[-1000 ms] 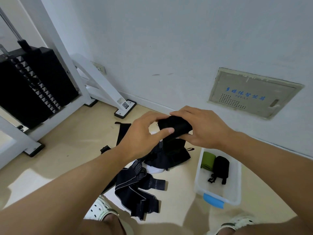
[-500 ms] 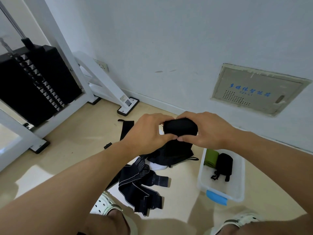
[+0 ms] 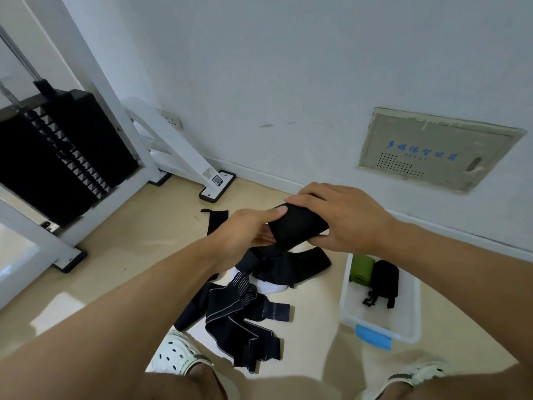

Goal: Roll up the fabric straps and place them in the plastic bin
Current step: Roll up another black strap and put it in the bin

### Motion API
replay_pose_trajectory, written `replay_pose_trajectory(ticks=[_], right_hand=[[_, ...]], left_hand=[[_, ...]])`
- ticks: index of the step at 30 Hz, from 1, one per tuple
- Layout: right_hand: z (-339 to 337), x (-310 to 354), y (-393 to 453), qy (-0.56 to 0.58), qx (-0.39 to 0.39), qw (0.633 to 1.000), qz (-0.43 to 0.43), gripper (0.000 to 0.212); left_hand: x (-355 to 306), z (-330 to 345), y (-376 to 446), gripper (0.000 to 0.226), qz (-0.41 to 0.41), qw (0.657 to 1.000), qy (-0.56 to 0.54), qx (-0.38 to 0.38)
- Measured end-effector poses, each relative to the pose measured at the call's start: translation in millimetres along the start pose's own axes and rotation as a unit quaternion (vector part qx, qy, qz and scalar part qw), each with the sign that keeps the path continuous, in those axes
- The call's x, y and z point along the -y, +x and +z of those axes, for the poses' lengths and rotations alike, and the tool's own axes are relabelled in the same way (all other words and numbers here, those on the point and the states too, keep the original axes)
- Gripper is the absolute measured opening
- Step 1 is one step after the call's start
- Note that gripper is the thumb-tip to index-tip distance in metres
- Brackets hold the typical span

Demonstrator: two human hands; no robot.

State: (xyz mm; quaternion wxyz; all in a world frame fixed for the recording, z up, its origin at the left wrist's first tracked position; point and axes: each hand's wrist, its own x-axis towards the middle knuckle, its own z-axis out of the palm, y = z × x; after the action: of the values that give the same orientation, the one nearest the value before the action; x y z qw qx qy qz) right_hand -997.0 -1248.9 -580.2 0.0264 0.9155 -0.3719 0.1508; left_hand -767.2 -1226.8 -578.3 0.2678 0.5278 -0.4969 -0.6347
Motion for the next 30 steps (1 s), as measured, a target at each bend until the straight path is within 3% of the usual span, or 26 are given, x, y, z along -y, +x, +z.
replay_pose_trajectory(ticks=[3,6,9,13,18,21,26,30], right_hand=[[-2.4,1.5,3.4,-0.025,0.024,0.999,0.011,0.066],[-5.3,5.2,7.1,-0.013,0.094,0.994,0.061,0.062],[-3.5,5.5,8.6,0.021,0.133,0.986,0.095,0.052],[-0.7,7.5,4.7,0.076,0.155,0.974,0.143,0.048],[-3.6,7.0,0.7,0.182,0.152,0.956,0.175,0.047],[-8.4,5.9,0.1,0.261,0.133,0.939,0.178,0.056],[-17.7,2.2,4.6,0.265,0.148,0.936,0.179,0.096],[-15.7,0.9,1.5,0.263,0.147,0.937,0.176,0.093]], left_hand=[[1.1,1.7,-2.1,0.027,0.076,0.988,0.111,-0.079],[3.4,2.3,-4.9,0.032,0.19,0.937,0.259,-0.141],[8.3,3.4,-4.3,0.051,0.249,0.876,0.395,-0.119],[7.4,8.6,-3.4,0.055,0.251,0.848,0.454,-0.108],[-3.0,11.4,-7.6,0.049,0.213,0.856,0.456,-0.122],[-5.4,10.9,-9.1,0.04,0.154,0.893,0.406,-0.12],[-9.3,7.4,-10.1,0.024,0.096,0.951,0.272,-0.113],[-8.6,3.2,-12.0,0.027,0.059,0.972,0.225,-0.044]])
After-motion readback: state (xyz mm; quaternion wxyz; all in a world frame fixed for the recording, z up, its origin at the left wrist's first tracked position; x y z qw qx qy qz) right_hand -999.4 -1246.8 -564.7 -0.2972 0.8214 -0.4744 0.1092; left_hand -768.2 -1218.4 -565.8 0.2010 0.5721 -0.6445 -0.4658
